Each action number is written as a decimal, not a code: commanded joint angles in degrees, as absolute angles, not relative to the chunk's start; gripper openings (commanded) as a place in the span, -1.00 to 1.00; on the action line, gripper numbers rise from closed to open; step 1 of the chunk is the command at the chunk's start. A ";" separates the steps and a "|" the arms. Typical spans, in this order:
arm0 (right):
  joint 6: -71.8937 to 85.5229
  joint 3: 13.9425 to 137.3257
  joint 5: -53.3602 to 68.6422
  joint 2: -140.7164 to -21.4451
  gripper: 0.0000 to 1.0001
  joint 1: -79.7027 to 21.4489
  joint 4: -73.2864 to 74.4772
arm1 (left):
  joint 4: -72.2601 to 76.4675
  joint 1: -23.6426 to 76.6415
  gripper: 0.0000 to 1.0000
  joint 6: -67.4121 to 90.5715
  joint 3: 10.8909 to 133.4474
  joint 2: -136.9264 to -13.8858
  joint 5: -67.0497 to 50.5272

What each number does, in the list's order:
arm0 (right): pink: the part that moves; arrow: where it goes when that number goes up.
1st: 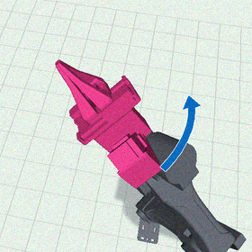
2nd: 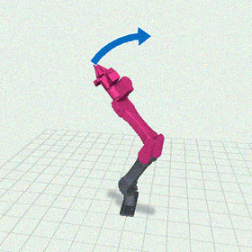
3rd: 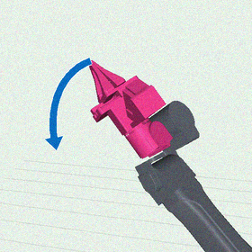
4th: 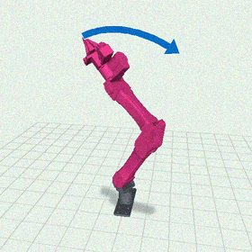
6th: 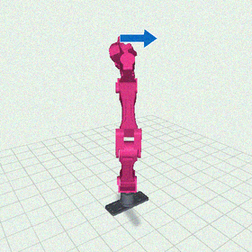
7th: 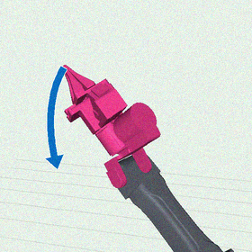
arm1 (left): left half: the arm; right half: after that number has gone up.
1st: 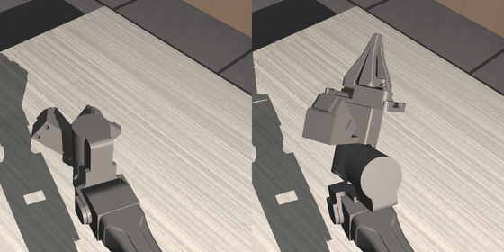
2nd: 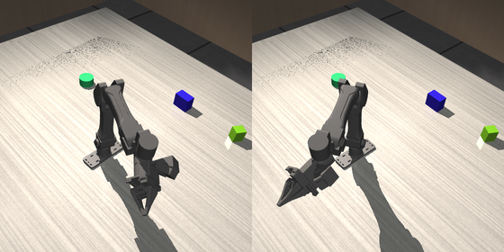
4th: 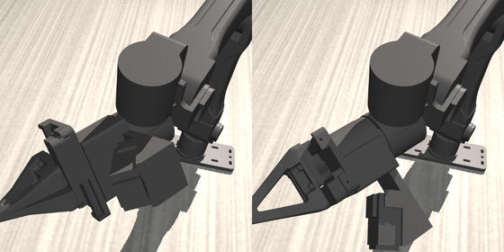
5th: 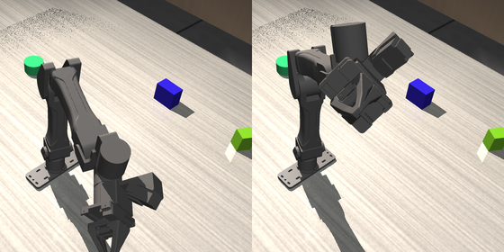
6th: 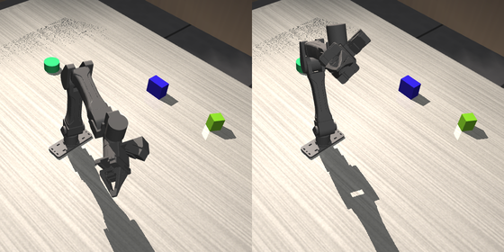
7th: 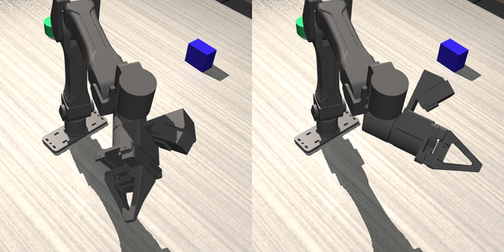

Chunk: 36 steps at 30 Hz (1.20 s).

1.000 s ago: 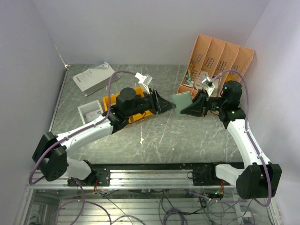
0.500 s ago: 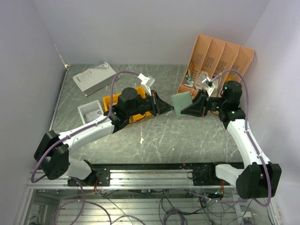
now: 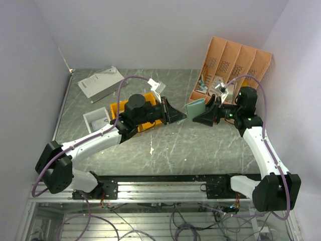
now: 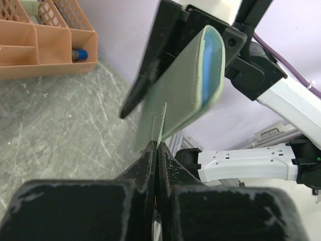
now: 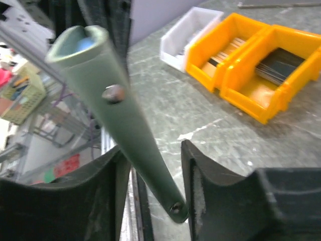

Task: Put the credit cards into the card holder
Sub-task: Open the card holder at the center of the board.

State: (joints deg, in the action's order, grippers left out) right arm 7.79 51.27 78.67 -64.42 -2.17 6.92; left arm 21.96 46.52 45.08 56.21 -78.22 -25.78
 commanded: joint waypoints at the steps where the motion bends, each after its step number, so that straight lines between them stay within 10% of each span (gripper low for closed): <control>1: -1.58 54.28 68.81 -64.97 -0.04 -1.84 17.36 | 27.33 46.31 -0.86 46.67 54.78 -76.92 -27.57; 15: -9.56 56.93 55.42 -62.64 0.44 -1.69 24.17 | 18.38 46.10 -0.86 43.30 54.51 -76.75 -24.68; 24: -4.34 54.18 71.96 -62.99 0.51 -1.40 19.71 | 19.66 46.14 -0.87 44.45 51.68 -76.55 -24.37; 36: -2.17 51.59 56.59 -65.93 0.57 -2.03 17.45 | 16.39 46.07 -0.86 41.84 55.25 -82.66 -31.10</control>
State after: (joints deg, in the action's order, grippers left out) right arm -4.86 52.18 62.74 -65.54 -2.63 20.67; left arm 17.04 46.33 43.27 52.99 -79.57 -26.96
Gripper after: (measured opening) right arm 0.785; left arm 0.072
